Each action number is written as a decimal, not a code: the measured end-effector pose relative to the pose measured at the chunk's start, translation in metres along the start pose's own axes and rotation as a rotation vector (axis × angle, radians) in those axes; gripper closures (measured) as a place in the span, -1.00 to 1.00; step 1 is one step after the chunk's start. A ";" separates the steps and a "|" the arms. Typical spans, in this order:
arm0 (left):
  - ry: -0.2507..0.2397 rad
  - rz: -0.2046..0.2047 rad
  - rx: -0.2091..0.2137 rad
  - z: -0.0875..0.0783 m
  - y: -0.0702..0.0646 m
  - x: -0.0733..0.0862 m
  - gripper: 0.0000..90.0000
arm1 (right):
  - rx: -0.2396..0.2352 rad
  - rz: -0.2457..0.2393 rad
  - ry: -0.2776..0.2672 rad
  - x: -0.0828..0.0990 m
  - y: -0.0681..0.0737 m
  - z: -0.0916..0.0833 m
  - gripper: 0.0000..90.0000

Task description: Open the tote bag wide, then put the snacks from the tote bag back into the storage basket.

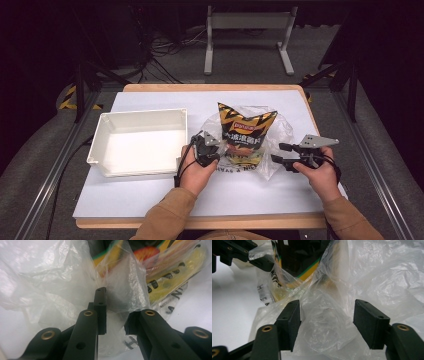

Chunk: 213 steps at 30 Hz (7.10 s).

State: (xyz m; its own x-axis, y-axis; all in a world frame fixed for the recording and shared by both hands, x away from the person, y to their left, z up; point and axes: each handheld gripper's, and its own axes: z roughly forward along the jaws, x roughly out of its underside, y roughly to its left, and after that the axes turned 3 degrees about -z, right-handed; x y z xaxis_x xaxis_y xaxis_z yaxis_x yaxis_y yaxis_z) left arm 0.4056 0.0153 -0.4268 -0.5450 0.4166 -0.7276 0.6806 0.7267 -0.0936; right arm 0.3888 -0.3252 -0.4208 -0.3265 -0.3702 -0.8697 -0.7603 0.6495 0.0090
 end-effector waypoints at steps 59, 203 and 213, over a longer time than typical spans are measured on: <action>-0.193 -0.005 0.130 -0.088 0.002 -0.023 -0.52 | 0.095 0.053 0.012 -0.011 0.000 -0.036 -0.57; -0.395 0.116 0.381 -0.102 -0.001 -0.137 0.99 | 0.015 0.063 -0.051 -0.004 -0.004 -0.034 -0.46; -0.425 0.110 0.384 -0.112 -0.007 -0.147 0.99 | 0.018 0.054 -0.065 -0.006 -0.004 -0.038 -0.49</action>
State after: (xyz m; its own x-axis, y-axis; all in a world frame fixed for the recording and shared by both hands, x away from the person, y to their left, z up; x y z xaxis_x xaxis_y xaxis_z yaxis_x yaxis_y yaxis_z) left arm 0.4261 0.0098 -0.2430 -0.2712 0.1651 -0.9483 0.8940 0.4083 -0.1846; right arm 0.3725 -0.3506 -0.3975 -0.3297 -0.2907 -0.8982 -0.7322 0.6793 0.0489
